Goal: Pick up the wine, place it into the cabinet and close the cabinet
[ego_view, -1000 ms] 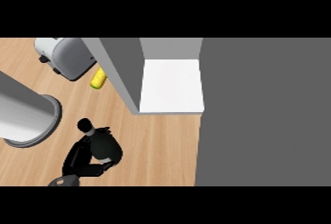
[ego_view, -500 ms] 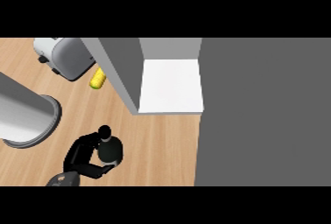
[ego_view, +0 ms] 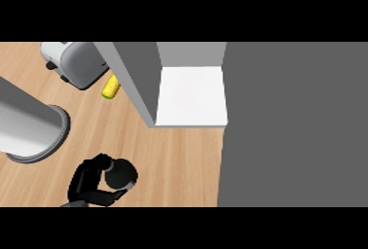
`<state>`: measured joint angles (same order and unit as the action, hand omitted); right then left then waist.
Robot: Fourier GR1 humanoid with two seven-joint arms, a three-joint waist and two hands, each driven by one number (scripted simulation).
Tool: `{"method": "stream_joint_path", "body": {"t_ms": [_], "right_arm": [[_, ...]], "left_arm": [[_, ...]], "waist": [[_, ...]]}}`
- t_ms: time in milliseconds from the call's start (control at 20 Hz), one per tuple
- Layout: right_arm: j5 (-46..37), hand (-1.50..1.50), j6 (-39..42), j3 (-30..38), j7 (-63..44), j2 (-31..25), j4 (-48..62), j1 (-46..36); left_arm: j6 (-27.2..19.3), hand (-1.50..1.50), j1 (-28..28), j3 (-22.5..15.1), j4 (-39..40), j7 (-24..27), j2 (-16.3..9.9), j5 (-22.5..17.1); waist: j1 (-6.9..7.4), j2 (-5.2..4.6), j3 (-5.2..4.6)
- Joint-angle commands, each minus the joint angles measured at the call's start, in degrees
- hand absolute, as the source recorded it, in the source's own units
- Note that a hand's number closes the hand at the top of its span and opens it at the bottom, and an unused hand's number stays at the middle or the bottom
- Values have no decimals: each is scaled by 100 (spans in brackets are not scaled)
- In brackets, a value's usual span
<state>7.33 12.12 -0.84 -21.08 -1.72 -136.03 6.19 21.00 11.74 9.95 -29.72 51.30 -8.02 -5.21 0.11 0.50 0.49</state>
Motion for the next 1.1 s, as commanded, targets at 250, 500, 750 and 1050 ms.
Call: {"method": "stream_joint_path", "body": {"t_ms": [250,500,750,1050], "right_arm": [[-135,-150,-113,-130,-148,70,-87,-24],[277,-150,82,347,196,-78,310,-145],[275,-150,68,335,66,-94,126,-33],[601,-150,215,386,-35,-161,-116,183]], "left_arm": [[652,150,-1001,-109,-1165,-138,298,-554],[626,150,-1685,-532,-2498,-357,515,-637],[311,150,-2452,-870,-4699,-1934,718,-1180],[-508,150,-2952,-1619,-6272,-2739,798,-1573]], "waist": [[29,-30,-44],[37,-38,-40],[54,-31,-38],[6,-35,-42]]}}
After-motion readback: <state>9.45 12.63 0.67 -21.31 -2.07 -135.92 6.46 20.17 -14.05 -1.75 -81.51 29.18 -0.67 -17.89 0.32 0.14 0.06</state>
